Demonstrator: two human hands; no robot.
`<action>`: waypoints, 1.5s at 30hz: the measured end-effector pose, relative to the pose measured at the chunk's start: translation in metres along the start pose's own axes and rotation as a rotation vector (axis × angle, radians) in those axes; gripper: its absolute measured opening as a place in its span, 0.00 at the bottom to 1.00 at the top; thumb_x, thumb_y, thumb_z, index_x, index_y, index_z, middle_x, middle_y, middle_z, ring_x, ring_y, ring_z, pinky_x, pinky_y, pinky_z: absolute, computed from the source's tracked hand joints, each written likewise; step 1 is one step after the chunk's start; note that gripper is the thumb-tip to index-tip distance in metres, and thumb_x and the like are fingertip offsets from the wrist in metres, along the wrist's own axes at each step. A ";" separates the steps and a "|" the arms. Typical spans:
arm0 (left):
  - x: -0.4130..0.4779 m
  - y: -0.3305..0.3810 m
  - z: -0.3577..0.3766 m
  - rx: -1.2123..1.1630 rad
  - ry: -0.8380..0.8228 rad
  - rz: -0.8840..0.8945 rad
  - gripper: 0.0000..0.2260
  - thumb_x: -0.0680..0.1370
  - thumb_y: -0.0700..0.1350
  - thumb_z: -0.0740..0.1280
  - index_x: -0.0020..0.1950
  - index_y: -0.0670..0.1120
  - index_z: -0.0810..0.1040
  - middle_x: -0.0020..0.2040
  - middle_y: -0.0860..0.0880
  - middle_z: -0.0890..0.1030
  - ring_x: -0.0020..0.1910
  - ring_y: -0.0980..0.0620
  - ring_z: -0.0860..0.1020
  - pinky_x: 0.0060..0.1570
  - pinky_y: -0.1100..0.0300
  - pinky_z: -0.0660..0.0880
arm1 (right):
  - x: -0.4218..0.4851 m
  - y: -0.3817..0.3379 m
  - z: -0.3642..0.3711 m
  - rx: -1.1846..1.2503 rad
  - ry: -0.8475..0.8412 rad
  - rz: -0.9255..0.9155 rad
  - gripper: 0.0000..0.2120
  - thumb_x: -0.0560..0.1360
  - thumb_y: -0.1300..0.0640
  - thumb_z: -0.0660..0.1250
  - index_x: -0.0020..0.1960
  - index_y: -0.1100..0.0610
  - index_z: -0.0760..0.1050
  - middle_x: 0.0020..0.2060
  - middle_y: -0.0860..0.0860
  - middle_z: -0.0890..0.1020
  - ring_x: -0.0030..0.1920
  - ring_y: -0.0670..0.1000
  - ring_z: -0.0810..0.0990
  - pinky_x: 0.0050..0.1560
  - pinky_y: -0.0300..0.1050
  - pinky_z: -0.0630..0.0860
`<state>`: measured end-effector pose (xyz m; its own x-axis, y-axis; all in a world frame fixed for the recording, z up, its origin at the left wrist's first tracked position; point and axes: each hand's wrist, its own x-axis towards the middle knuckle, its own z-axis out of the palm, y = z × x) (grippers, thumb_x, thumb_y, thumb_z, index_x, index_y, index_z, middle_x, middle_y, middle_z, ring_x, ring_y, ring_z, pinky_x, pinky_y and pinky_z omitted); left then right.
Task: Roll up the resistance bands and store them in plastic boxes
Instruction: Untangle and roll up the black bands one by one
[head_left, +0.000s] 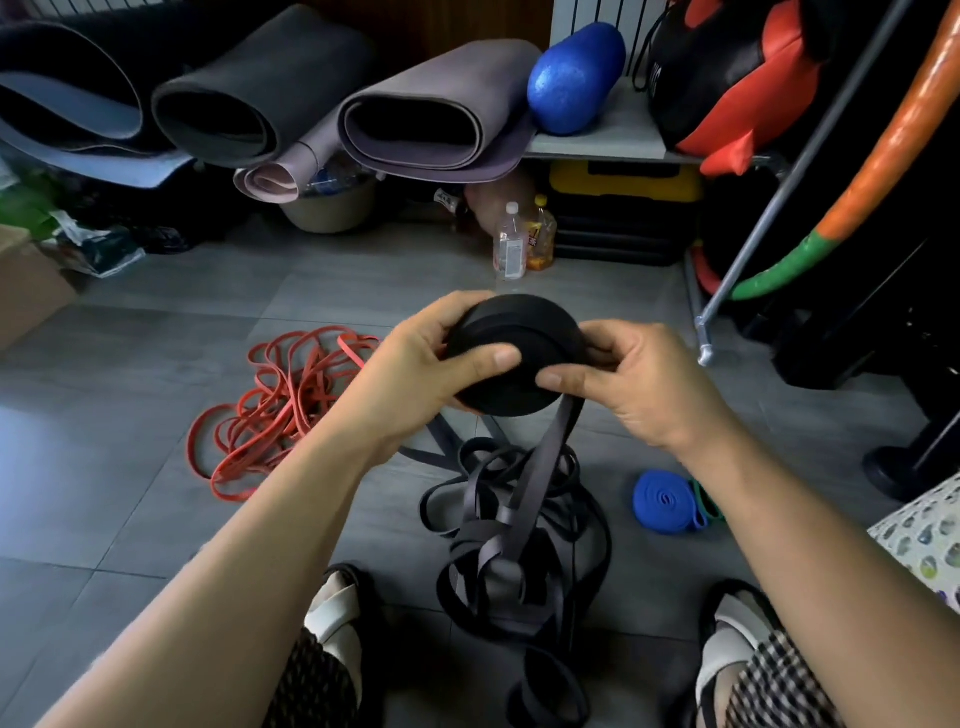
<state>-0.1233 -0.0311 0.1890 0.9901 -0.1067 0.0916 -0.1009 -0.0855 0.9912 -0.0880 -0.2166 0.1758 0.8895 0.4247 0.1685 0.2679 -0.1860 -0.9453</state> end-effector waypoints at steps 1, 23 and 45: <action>-0.001 -0.001 -0.001 0.005 0.015 -0.004 0.13 0.67 0.48 0.68 0.51 0.53 0.77 0.47 0.52 0.82 0.46 0.56 0.80 0.42 0.63 0.78 | 0.001 0.000 0.004 0.022 -0.018 0.010 0.10 0.62 0.55 0.72 0.44 0.50 0.78 0.38 0.42 0.83 0.41 0.40 0.82 0.46 0.33 0.77; -0.033 0.007 -0.069 -0.267 0.353 0.021 0.11 0.68 0.47 0.66 0.49 0.48 0.76 0.40 0.53 0.83 0.41 0.53 0.82 0.35 0.52 0.81 | -0.041 0.200 0.136 -0.559 -0.271 0.754 0.28 0.66 0.48 0.69 0.61 0.56 0.64 0.57 0.53 0.75 0.56 0.55 0.75 0.50 0.46 0.73; -0.075 -0.054 -0.083 0.780 0.277 -0.302 0.14 0.74 0.46 0.70 0.59 0.46 0.78 0.50 0.47 0.80 0.53 0.45 0.78 0.52 0.56 0.73 | -0.024 -0.048 0.036 -0.070 0.016 0.185 0.14 0.68 0.66 0.72 0.44 0.50 0.73 0.39 0.47 0.80 0.35 0.45 0.77 0.39 0.40 0.74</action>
<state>-0.1838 0.0637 0.1367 0.9631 0.2655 -0.0441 0.2316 -0.7342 0.6382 -0.1352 -0.1855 0.2071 0.9317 0.3633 -0.0015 0.1236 -0.3210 -0.9390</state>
